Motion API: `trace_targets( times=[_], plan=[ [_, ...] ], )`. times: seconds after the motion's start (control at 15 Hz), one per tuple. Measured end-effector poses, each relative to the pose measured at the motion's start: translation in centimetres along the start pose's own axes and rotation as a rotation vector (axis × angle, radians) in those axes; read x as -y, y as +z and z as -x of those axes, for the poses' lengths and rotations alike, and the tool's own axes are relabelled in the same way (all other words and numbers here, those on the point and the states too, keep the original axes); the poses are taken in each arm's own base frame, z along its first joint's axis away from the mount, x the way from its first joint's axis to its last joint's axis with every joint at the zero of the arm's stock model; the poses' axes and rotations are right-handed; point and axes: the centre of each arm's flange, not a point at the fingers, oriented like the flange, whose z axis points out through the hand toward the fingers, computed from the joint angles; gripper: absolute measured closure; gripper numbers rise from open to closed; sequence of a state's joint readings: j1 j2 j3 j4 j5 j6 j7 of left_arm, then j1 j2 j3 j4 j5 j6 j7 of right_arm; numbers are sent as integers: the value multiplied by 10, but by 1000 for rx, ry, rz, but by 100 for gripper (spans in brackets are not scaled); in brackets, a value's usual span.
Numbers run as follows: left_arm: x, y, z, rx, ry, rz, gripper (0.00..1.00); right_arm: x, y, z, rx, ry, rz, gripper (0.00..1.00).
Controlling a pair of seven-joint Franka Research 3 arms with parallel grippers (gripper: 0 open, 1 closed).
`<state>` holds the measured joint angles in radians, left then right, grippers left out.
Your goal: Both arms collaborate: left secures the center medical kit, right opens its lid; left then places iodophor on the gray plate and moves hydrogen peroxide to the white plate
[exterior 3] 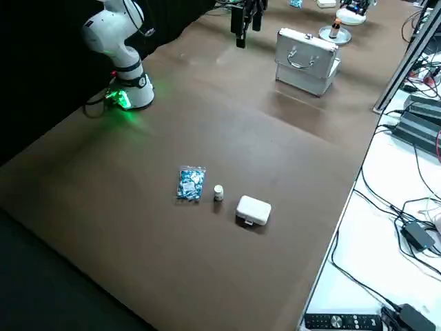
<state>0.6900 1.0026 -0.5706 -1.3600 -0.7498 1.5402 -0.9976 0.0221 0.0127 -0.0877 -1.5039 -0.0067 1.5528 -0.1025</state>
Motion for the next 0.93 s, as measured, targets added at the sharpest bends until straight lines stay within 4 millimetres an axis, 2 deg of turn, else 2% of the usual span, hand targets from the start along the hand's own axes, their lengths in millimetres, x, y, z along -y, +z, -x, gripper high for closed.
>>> trace_targets(
  times=[0.2,0.33,0.67,0.87,0.93],
  plan=[
    [-10,14,46,-52,-19,-28,0,-1,0,1,6,1,0,1],
    [-18,37,76,-85,-16,-61,0,-1,1,3,26,2,-2,1],
    [-38,109,146,-190,71,-112,0,-4,2,4,31,9,-1,1],
    [-43,156,182,-303,148,-155,0,-5,2,4,32,11,-1,1],
    [-45,193,200,-392,205,-195,0,-5,2,4,31,10,-1,1]
  ],
)
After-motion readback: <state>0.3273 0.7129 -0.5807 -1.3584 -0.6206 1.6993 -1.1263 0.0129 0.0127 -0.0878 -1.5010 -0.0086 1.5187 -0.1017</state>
